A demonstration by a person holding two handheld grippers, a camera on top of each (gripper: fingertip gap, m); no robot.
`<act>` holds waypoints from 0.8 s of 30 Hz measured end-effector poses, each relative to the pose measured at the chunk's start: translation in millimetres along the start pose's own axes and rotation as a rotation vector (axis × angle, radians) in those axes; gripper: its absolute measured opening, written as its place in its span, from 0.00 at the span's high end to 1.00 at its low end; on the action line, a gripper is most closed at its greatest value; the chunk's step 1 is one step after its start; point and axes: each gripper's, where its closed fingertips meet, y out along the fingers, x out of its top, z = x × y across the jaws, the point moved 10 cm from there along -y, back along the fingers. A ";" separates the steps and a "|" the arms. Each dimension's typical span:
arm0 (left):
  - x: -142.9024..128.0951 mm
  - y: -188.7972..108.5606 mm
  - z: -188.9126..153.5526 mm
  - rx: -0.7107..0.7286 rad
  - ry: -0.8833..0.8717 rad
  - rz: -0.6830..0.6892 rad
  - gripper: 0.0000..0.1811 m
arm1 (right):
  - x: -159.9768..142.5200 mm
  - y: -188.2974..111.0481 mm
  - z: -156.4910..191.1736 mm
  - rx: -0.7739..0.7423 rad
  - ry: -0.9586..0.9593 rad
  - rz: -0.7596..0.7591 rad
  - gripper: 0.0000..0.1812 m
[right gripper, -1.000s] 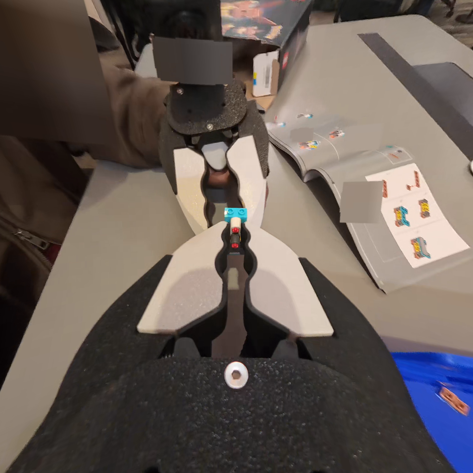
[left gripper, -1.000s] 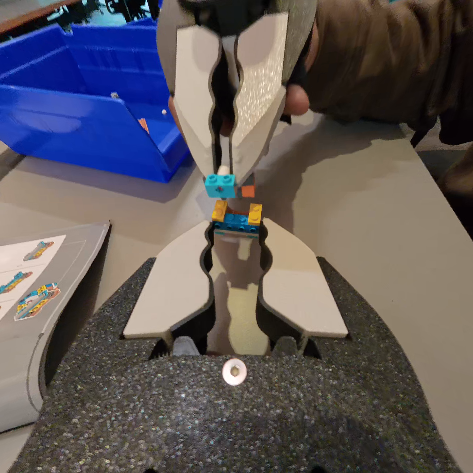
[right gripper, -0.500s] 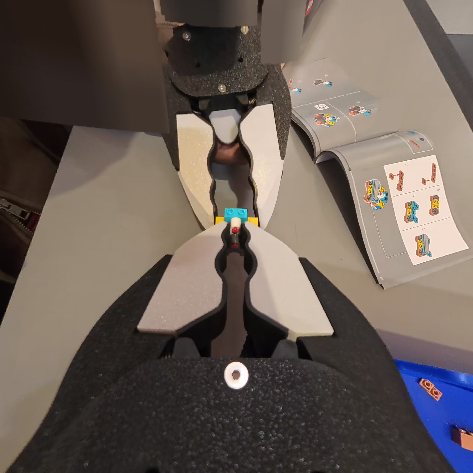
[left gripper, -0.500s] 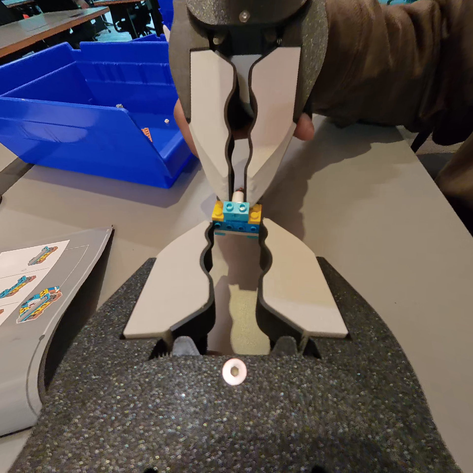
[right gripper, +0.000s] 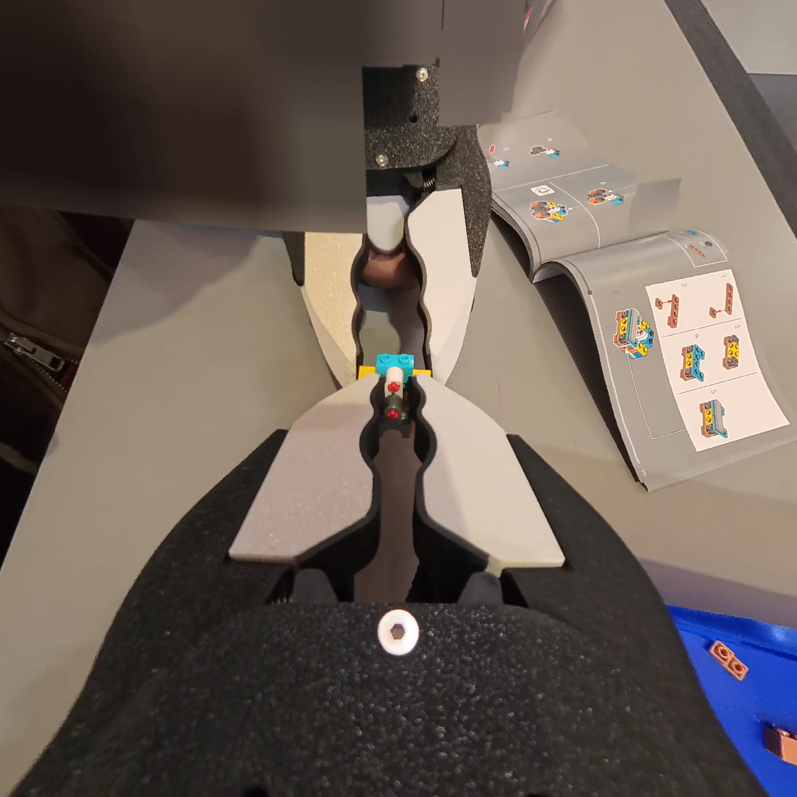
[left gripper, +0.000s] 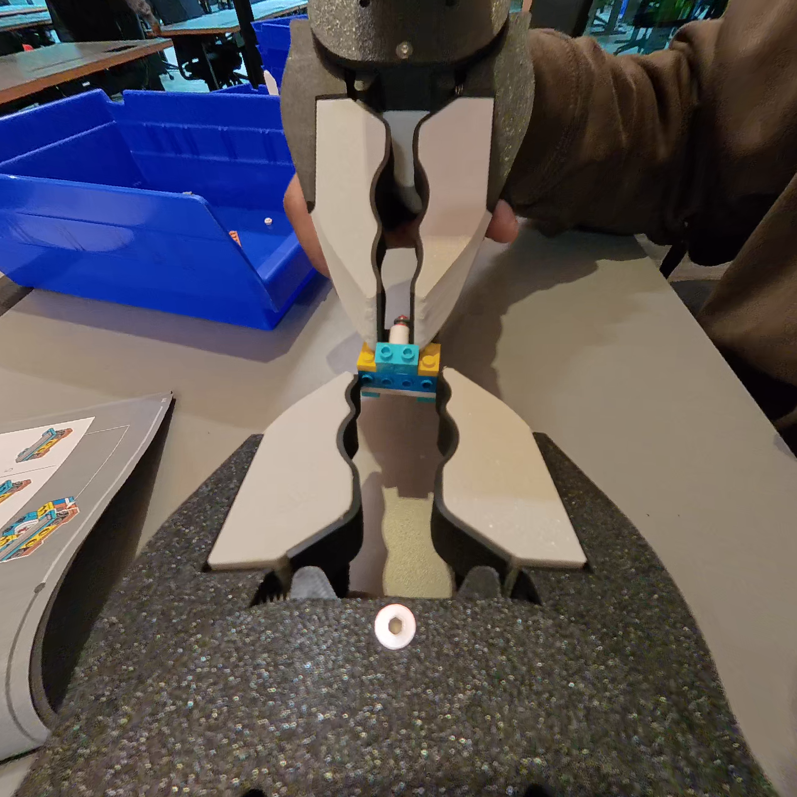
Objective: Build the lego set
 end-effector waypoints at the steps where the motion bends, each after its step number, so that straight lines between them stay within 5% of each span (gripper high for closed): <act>1: -0.1 -0.1 0.2 -0.003 -0.004 -0.004 0.82 | 0.0 -0.4 -0.5 0.002 0.003 -0.004 0.94; 24: 0.2 -3.1 1.4 -0.040 -0.048 -0.071 0.81 | 1.2 -6.5 -0.8 0.022 0.014 -0.059 0.93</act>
